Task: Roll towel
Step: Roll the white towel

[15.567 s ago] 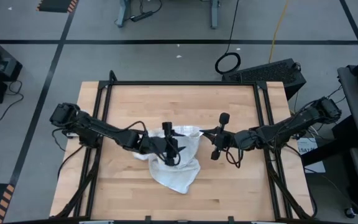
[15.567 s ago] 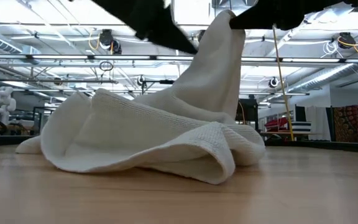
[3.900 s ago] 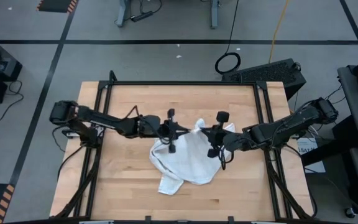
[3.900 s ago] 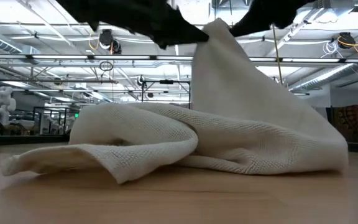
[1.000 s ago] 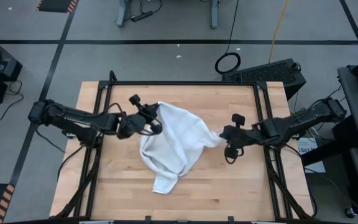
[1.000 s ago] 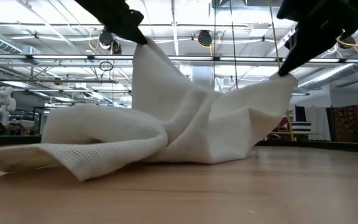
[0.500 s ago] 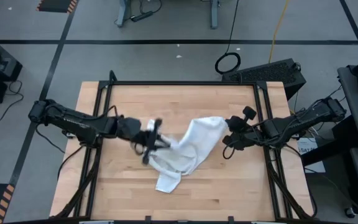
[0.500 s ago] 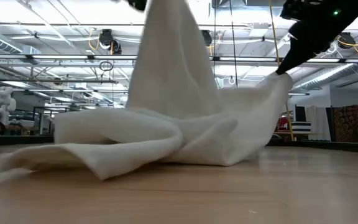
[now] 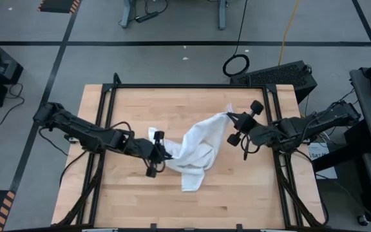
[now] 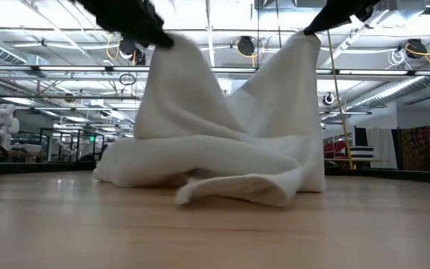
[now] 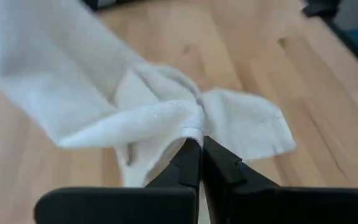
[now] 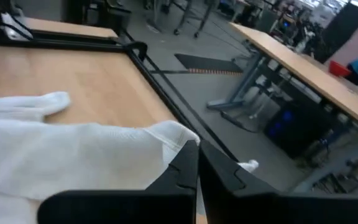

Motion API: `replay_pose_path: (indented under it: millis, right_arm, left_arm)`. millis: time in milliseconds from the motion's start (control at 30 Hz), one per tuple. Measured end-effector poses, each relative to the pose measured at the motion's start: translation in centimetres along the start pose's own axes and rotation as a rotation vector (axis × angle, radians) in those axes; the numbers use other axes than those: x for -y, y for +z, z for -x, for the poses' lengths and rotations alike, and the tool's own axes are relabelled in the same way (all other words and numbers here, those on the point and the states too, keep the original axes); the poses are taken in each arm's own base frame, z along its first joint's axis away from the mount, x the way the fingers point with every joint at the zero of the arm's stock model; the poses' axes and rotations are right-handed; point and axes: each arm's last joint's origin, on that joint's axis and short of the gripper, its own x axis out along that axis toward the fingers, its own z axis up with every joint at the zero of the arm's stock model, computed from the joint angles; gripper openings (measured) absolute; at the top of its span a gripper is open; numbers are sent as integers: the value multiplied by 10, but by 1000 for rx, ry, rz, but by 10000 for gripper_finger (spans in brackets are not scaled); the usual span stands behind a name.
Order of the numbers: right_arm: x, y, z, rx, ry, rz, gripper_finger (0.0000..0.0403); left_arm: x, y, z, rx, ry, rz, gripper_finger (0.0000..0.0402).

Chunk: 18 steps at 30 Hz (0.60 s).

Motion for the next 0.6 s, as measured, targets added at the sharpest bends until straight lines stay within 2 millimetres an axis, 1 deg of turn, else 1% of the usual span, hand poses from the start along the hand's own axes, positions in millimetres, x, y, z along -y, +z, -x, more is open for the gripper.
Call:
replay_pose_path:
  millis: [67,133,233,333,400,500,600]
  right_arm:
    - [-1,0,0,-3,50,21,0]
    - [-3,0,0,-9,110,32,0]
    - [-6,0,1,-14,194,37,0]
    - [-9,-1,3,-16,270,52,0]
    - [-11,-1,5,-14,321,69,0]
    - [-15,-1,8,-12,398,87,0]
    - [-18,-1,11,-3,445,105,0]
  left_arm:
    - [-1,-5,-6,-25,9,70,13]
    - [-1,-8,-10,-53,26,155,26]
    - [1,-12,-13,-83,11,202,65]
    - [8,-11,-12,-81,-19,191,121]
    - [10,-8,-11,-46,-9,165,162]
    - [8,2,-4,37,72,105,217]
    - [5,13,6,129,99,8,255]
